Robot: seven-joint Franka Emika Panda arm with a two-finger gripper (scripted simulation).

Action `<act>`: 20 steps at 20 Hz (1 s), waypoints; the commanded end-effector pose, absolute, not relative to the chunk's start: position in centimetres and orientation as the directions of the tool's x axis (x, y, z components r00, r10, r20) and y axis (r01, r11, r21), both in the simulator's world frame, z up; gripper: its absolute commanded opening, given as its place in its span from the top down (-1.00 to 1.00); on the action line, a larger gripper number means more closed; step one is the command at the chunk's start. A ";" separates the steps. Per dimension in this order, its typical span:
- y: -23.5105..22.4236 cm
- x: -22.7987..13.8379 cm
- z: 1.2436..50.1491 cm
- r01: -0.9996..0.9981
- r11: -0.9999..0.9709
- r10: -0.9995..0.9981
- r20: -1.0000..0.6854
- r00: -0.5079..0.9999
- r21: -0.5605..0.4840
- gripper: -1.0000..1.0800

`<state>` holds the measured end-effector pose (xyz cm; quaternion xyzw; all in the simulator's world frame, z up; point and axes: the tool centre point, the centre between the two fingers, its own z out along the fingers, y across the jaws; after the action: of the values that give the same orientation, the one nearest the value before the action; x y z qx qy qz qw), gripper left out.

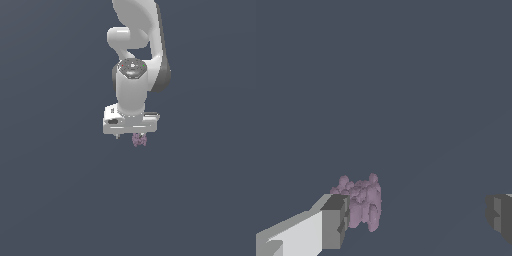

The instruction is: Pick up the object and move it to a goal position.

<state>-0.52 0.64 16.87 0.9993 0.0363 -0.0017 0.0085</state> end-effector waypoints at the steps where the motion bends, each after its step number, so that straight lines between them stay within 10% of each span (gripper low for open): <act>1: 0.6 -0.5 16.9 0.073 -0.997 0.073 -0.004 0.997 0.017 -0.92; 20: 0.7 -0.5 16.7 -0.003 -1.000 -0.003 -0.006 1.000 -0.014 -0.92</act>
<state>-0.50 0.64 16.76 1.0000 0.0039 -0.0029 -0.0071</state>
